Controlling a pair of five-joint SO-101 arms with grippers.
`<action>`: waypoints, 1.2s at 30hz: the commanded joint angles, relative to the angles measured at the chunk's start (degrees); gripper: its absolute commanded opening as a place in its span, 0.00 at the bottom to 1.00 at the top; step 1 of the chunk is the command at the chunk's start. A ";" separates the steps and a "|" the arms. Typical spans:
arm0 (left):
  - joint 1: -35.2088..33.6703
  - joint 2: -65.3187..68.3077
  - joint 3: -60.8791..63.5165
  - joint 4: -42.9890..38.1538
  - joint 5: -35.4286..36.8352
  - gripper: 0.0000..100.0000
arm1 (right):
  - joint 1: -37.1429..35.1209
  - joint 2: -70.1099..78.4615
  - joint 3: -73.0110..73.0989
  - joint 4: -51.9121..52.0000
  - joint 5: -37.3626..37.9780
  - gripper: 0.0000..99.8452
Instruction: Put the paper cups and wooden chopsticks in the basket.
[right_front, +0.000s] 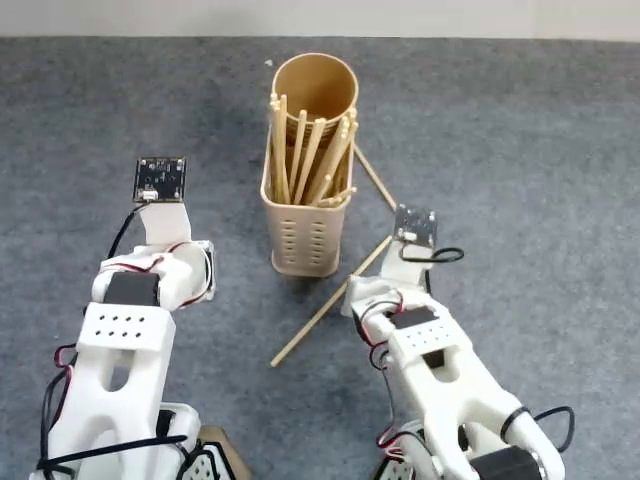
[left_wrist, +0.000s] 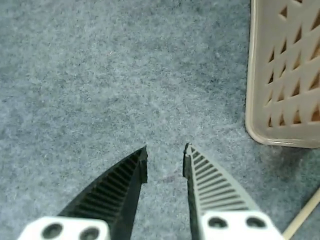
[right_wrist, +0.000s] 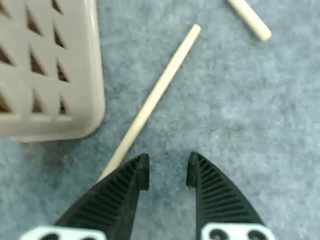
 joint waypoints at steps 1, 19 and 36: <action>0.48 -0.40 -0.31 -0.97 0.35 0.13 | -0.66 0.13 -4.00 -1.10 -2.55 0.14; 0.48 -0.40 -0.22 -0.70 0.44 0.13 | -3.65 0.92 -9.27 -1.27 -9.05 0.14; 0.48 -0.40 -0.13 -0.62 0.44 0.13 | -3.56 21.67 -17.71 -1.19 -9.32 0.14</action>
